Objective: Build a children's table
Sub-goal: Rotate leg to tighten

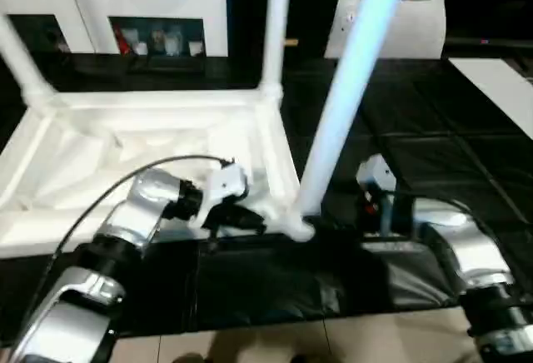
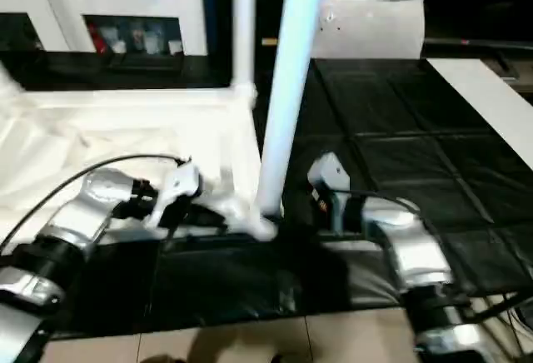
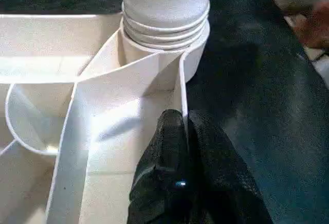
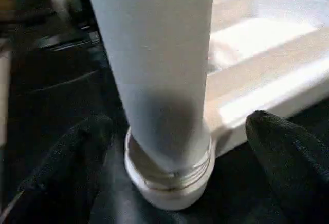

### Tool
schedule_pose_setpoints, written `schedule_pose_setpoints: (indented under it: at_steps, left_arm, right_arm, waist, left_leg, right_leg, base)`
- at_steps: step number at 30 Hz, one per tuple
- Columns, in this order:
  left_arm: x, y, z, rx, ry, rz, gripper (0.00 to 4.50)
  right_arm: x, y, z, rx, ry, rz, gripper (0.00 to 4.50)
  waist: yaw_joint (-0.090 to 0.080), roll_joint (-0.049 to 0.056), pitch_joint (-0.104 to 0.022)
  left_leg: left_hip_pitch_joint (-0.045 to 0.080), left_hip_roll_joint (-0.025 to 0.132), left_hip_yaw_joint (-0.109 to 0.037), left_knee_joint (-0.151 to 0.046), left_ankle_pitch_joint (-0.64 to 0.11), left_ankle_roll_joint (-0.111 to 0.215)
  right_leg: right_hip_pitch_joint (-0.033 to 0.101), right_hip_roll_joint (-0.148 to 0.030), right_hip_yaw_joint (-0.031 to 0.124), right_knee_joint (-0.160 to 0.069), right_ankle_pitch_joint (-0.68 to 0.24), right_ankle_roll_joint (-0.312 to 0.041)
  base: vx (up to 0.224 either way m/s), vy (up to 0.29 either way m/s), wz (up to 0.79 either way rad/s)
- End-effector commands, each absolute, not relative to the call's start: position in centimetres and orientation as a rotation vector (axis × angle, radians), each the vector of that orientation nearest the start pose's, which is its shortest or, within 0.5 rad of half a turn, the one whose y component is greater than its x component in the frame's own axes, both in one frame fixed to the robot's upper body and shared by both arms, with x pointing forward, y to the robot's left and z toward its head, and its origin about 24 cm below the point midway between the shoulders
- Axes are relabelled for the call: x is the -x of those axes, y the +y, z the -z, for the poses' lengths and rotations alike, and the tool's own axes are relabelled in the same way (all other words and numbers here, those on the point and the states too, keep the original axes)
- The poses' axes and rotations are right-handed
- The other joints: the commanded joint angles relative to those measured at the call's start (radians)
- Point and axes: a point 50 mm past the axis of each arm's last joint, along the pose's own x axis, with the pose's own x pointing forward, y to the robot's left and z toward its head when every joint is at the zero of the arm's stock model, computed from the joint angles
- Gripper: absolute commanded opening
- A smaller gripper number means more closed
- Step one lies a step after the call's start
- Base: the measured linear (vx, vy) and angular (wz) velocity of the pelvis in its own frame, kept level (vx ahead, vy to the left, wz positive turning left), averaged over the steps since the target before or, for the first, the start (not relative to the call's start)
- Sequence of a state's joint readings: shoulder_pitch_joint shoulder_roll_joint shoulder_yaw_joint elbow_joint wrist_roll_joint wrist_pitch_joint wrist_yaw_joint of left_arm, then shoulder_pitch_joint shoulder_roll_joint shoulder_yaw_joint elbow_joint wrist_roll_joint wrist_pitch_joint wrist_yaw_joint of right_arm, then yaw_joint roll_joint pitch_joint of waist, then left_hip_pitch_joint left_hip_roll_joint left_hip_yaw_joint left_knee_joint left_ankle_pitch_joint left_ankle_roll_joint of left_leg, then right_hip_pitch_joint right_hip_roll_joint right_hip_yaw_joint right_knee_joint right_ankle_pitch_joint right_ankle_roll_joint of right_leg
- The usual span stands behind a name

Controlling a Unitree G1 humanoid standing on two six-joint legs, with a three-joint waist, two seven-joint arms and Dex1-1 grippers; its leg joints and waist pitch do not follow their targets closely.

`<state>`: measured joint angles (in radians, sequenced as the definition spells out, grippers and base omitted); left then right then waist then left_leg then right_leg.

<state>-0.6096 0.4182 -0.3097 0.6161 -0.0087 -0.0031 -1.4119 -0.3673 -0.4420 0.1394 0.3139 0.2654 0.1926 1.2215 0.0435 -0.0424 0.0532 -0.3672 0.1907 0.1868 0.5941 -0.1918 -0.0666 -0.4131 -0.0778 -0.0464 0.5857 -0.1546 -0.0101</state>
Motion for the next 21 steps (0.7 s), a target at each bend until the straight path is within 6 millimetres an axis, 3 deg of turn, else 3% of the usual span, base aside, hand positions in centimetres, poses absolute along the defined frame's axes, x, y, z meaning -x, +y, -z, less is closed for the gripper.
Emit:
schedule_pose_setpoints:
  at_steps: [1, 6, 8, 16, 21]
  left_arm:
    - [-30.5, 13.34, -5.71, -0.486, 0.472, 1.664, 0.0]
    - [-30.6, 13.11, -5.95, -0.533, 0.479, 1.704, 0.0]
    - [-30.63, 12.89, -6.05, -0.539, 0.473, 1.714, 0.0]
    - [-30.57, 12.62, -6.08, -0.536, 0.461, 1.733, 0.0]
    - [-30.52, 12.83, -5.95, -0.541, 0.469, 1.734, 0.0]
  right_arm:
    - [-28.5, -15.92, -6.78, 0.106, 0.277, -1.367, 4.13]
    - [-28.37, -15.69, -6.43, 0.111, 0.315, -1.43, 3.69]
    - [-28.4, -15.56, -6.37, 0.108, 0.318, -1.443, 3.69]
    - [-28.23, -15.16, -6.28, 0.101, 0.328, -1.492, 3.0]
    - [-28.13, -14.97, -6.17, 0.095, 0.333, -1.512, 2.63]
  waist:
    - [0.0, -0.005, -0.064]
    - [0.017, -0.006, -0.065]
    - [0.02, -0.008, -0.065]
    - [0.026, -0.013, -0.066]
    - [0.034, -0.01, -0.065]
  left_leg:
    - [0.013, 0.043, -0.007, -0.071, -0.196, 0.079]
    - [0.017, 0.047, -0.004, -0.07, -0.184, 0.064]
    - [0.017, 0.047, -0.005, -0.07, -0.185, 0.058]
    - [0.014, 0.044, -0.004, -0.069, -0.18, 0.054]
    - [0.016, 0.045, -0.004, -0.069, -0.191, 0.047]
  right_leg:
    - [0.049, -0.059, 0.035, -0.057, -0.259, -0.226]
    - [0.045, -0.062, 0.036, -0.053, -0.265, -0.229]
    - [0.045, -0.061, 0.036, -0.052, -0.262, -0.229]
    - [0.047, -0.061, 0.036, -0.052, -0.273, -0.217]
    - [0.045, -0.061, 0.036, -0.053, -0.289, -0.211]
  base:
    - [0.0, 0.0, 0.0]
    - [0.0, 0.0, 0.0]
    - [0.0, 0.0, 0.0]
    - [0.0, 0.0, 0.0]
    - [0.0, 0.0, 0.0]
